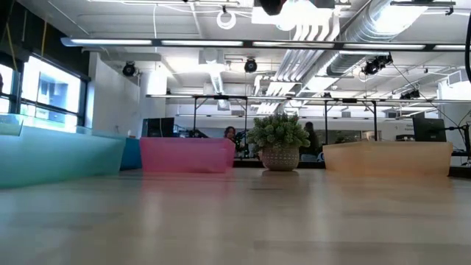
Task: Sort crayons/erasers/pens/pencils in bins
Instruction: Put the pink pencil into the orange bin
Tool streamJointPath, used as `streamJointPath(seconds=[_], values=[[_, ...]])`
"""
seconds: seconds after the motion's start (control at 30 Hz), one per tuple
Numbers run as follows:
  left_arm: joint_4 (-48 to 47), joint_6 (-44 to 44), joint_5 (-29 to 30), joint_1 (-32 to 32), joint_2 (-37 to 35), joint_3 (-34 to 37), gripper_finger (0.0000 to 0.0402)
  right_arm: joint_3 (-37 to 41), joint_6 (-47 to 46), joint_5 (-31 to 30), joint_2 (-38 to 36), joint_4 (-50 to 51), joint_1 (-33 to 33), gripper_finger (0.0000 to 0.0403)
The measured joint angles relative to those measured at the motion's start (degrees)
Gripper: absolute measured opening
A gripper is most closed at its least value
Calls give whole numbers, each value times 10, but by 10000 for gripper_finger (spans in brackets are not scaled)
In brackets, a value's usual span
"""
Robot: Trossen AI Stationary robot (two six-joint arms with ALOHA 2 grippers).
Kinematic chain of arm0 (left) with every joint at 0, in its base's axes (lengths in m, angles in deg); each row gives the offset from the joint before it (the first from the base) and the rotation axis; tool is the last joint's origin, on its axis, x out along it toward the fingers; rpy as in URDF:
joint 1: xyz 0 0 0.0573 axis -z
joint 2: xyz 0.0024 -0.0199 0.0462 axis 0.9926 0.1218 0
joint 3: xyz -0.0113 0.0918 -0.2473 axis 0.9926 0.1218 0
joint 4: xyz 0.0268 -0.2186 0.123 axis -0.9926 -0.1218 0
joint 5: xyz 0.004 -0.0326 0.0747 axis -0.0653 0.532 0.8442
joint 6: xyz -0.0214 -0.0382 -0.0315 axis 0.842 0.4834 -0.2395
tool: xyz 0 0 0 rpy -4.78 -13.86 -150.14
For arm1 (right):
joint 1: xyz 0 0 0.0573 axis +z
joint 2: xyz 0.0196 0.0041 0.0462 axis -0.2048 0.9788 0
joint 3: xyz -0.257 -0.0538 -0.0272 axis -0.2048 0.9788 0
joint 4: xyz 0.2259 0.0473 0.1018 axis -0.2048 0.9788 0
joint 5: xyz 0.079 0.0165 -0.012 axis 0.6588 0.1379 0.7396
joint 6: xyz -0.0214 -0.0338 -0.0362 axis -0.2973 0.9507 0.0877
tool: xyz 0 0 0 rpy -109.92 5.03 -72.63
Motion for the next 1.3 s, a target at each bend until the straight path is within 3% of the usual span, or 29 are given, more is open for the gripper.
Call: streamJointPath(seconds=[0.3, 0.67, 0.8, 1.3], values=[[129, 35, -61, -32, 0, 0, 0, 0, -10, -10, 0, -2, -1, 138], [267, 68, -61, -58, 0, 0, 1, 0, -26, -109, 12, -10, -1, 138], [278, 67, -61, -67, 0, 0, 1, 0, -20, -140, 30, -11, -17, 138], [277, 66, -64, -77, 0, 0, 1, 0, -31, -155, 81, -30, -95, 138]])
